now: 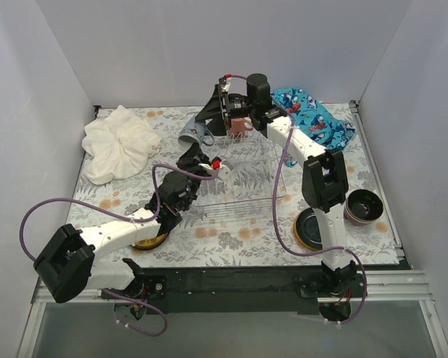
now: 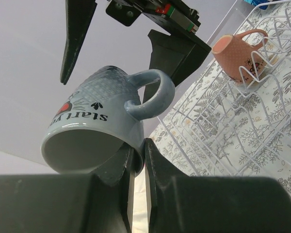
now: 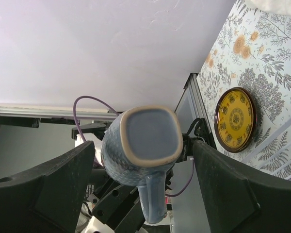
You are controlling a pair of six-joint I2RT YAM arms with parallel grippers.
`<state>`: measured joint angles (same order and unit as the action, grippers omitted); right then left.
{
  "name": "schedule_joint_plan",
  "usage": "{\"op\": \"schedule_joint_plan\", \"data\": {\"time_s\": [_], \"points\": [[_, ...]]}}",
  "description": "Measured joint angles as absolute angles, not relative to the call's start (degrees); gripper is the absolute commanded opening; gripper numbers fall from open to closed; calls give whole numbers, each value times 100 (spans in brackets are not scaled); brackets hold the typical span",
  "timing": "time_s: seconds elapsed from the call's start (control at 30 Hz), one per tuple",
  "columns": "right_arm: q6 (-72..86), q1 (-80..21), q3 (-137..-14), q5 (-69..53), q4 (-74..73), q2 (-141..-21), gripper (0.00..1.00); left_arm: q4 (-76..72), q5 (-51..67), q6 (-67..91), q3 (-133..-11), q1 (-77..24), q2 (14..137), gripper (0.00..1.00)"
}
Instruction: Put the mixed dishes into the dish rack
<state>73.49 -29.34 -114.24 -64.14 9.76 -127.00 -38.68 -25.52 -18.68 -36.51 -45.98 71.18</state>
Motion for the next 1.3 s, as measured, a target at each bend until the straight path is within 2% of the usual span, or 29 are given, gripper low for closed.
{"op": "schedule_joint_plan", "data": {"time_s": [0.13,0.27,0.5,0.77,0.8,0.87,0.9,0.93,0.97,1.0,1.1,1.2,1.3], "points": [[7345,-2934,-11424,-6484,1068,-12698,96,-3918,-2547,-1865,-3612,-4598,7137,0],[7349,-2934,-11424,-6554,1116,-12698,96,-4012,-2497,-1865,-3590,-4598,7240,0],[7336,-2926,-11421,-6608,1157,-12698,87,-4254,-2436,-1870,-3588,-4598,7397,0],[7247,-2926,-11421,-6611,1184,-12698,68,-4416,-2412,-1863,-3586,-4598,7419,0],[7218,-2926,-11421,-6604,1184,-12698,62,-4429,-2408,-1861,-3586,-4598,7419,0],[7177,-2926,-11421,-6602,1192,-12698,57,-4445,-2401,-1850,-3586,-4598,7426,0],[7172,-2923,-11424,-6598,1197,-12698,50,-4456,-2399,-1837,-3586,-4598,7432,0],[7164,-2923,-11426,-6598,1197,-12698,46,-4460,-2397,-1822,-3586,-4598,7439,7],[7137,-2921,-11432,-6602,1199,-12698,43,-4456,-2394,-1806,-3588,-4598,7448,21],[7105,-2921,-11445,-6602,1199,-12698,39,-4453,-2394,-1796,-3592,-4598,7456,39],[6934,-2930,-11590,-6654,1240,-12731,32,-4287,-2311,-1710,-3640,-4593,7456,60],[6615,-2932,-11987,-6718,1396,-12860,27,-3548,-2084,-1417,-3815,-4595,7334,67],[6381,-2921,-12269,-6731,1579,-12991,23,-2362,-1662,-908,-4066,-4593,6877,68]]}}
